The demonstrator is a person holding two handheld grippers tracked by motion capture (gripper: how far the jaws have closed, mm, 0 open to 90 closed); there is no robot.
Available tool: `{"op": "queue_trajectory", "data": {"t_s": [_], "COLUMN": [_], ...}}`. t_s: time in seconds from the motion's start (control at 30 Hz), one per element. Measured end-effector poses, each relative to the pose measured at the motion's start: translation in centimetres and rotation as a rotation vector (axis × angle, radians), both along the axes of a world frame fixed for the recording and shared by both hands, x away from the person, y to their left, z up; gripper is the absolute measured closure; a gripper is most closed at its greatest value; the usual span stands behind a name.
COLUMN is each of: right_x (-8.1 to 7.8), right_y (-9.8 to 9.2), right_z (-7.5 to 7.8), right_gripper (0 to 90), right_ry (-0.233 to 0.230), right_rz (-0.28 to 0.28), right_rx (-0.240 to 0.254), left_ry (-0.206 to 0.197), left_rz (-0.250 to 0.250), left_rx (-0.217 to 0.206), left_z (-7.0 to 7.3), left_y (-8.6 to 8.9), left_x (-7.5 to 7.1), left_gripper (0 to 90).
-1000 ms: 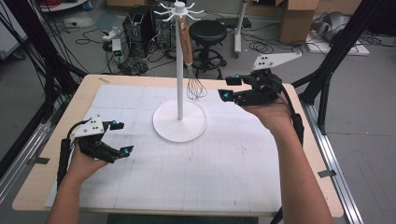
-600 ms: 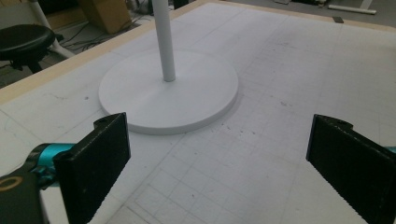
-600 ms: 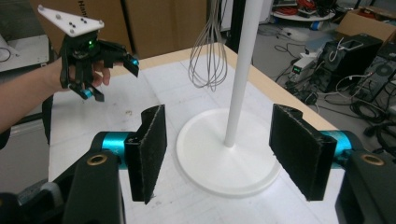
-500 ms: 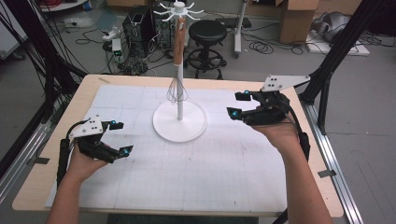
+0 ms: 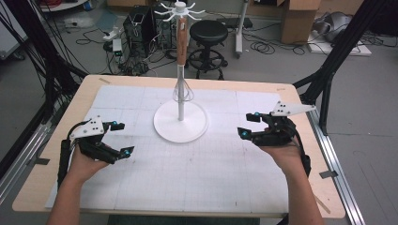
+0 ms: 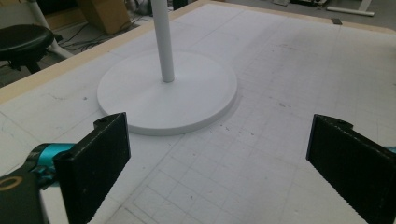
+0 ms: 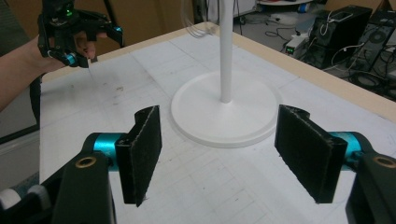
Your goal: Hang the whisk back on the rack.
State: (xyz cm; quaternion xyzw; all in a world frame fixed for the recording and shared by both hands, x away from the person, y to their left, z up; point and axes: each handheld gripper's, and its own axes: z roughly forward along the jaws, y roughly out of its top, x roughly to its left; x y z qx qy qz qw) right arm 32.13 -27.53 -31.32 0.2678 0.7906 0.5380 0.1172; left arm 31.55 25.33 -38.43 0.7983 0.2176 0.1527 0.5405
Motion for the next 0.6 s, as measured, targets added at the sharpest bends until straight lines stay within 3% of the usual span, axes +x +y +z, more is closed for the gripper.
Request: {"op": "queue_trajectory", "data": {"t_s": [0.23,0.6], "right_x": [-1.0,-2.3], "right_y": [0.2,0.4], "right_z": [-1.1,-4.7], "right_gripper": [29.7,26.3], "right_ry": [-0.014,-0.010], "right_rz": [0.003,-0.031], "right_rx": [0.013,0.043], "left_ry": [-0.006,-0.005], "left_rz": [-0.006,-0.014], "left_rx": [-0.008,-0.014], "left_z": [0.1,0.1], "left_y": [0.1,0.0], "left_x": [-0.1,-0.1], "left_gripper": [6.9,6.9]}}
